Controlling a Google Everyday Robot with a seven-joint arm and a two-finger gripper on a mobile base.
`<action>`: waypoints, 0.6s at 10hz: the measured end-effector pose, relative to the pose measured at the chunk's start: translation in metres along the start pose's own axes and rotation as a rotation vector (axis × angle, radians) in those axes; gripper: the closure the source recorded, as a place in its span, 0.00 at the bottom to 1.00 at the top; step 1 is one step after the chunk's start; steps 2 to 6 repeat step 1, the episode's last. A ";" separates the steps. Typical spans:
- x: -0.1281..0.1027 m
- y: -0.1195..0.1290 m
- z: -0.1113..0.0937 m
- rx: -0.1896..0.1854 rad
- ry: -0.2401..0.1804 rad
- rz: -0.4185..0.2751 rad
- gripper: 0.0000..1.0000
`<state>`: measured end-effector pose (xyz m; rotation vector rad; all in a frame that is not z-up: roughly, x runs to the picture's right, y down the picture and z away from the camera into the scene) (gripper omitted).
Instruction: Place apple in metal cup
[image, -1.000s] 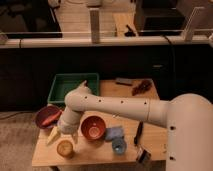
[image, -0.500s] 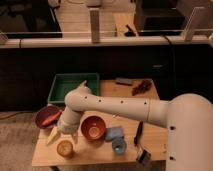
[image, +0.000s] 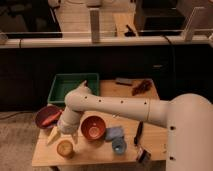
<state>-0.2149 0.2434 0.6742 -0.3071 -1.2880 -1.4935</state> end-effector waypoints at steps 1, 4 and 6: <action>0.000 0.000 0.000 0.000 0.000 0.000 0.20; 0.000 0.000 0.000 0.000 0.000 0.000 0.20; 0.000 0.000 0.000 0.000 0.000 0.000 0.20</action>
